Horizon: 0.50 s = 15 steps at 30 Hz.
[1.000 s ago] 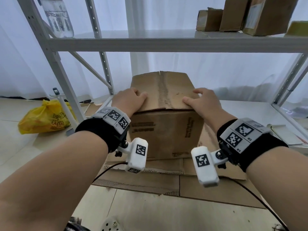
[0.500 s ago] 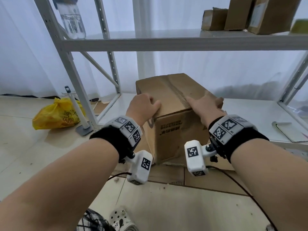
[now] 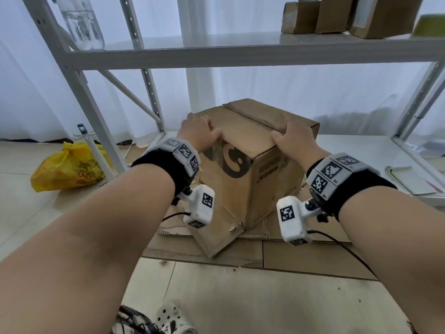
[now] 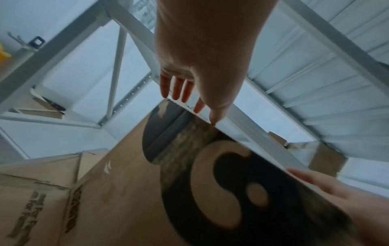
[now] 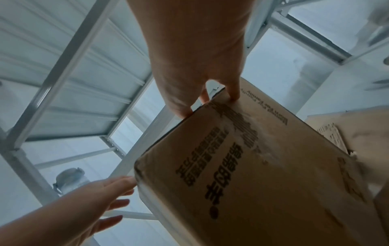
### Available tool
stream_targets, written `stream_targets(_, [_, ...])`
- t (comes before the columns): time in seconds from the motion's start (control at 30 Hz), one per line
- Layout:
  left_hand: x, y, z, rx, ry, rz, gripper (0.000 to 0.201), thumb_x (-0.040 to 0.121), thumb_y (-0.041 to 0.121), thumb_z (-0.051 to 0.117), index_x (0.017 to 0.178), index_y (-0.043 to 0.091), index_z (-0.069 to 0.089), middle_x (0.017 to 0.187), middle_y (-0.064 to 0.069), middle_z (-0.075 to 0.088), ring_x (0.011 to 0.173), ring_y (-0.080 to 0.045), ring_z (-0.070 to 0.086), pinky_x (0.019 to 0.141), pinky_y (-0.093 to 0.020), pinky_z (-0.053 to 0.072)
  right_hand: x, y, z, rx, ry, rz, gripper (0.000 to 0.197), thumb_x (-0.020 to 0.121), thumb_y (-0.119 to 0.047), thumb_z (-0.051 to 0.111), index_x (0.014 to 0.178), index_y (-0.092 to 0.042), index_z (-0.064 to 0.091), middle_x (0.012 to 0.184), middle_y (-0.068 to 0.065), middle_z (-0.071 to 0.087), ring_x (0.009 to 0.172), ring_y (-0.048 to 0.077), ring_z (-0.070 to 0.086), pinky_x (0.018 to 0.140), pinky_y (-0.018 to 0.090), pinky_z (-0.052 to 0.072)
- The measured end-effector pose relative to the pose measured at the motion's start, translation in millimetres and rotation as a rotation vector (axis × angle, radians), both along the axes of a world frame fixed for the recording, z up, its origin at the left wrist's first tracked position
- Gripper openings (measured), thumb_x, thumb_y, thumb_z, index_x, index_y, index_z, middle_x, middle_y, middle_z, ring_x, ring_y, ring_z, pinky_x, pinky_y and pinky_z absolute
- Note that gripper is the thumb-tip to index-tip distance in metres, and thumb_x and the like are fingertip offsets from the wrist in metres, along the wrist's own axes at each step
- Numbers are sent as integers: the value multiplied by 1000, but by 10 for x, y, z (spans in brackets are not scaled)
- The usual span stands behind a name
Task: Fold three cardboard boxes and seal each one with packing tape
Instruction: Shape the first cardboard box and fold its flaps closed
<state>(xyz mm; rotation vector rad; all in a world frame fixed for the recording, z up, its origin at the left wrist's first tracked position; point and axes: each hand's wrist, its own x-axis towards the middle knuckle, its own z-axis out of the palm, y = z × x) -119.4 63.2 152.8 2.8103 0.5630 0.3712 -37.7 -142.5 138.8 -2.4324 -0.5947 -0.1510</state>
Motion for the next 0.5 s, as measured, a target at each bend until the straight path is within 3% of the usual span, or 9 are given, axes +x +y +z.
stream_targets(0.03, [66,92,-19,-27,30,48,57,93,48,48,138,13,43,137,-18,39,125,-36,41,103,-43,35,9,-8,-9,-2,-9,-4,55,95,-28,48,146,-16,33,131,10,53,127,29,43,112,51,24])
stream_targets(0.1, [189,229,-61,-162,33,89,74,90,54,50,148,13,27,148,-19,29,133,-38,35,108,-45,32,-6,-6,-48,-64,-20,-20,46,97,-30,41,140,-16,43,131,10,50,127,28,41,111,46,22])
stream_targets(0.17, [307,311,-121,-306,9,88,82,89,55,52,152,14,17,155,-18,19,140,-35,27,112,-45,29,-21,-31,-106,-98,-18,-32,43,99,-34,34,132,-17,55,134,13,43,128,30,34,110,43,21])
stream_targets(0.27, [378,361,-185,-409,-39,80,91,87,56,55,153,13,10,158,-15,10,144,-32,17,115,-45,23,-112,-88,-156,-3,46,-88,45,99,-42,37,137,-25,53,138,13,29,130,35,27,108,42,28])
stream_targets(0.33, [385,410,-188,-459,-112,86,93,84,54,61,152,10,15,156,-15,17,142,-32,23,114,-44,27,-168,-57,-151,3,105,-118,45,99,-43,34,141,-29,47,149,15,19,135,40,26,108,45,29])
stream_targets(0.4, [361,474,-163,-464,-162,145,90,78,56,65,146,8,30,147,-15,32,133,-34,38,108,-44,36,-179,38,-119,18,173,-110,45,99,-41,36,140,-25,46,156,22,10,140,40,25,111,42,25])
stream_targets(0.43, [332,501,-140,-444,-176,194,87,74,60,64,139,9,41,138,-14,41,125,-33,46,103,-44,41,-157,80,-102,42,182,-100,46,98,-42,40,138,-22,49,156,24,13,141,37,25,112,39,24])
stream_targets(0.5, [268,524,-79,-395,-207,266,78,70,66,59,123,9,55,123,-12,54,111,-31,55,95,-41,47,-71,106,-59,96,157,-75,51,93,-45,48,135,-17,52,149,20,36,139,30,31,113,37,28])
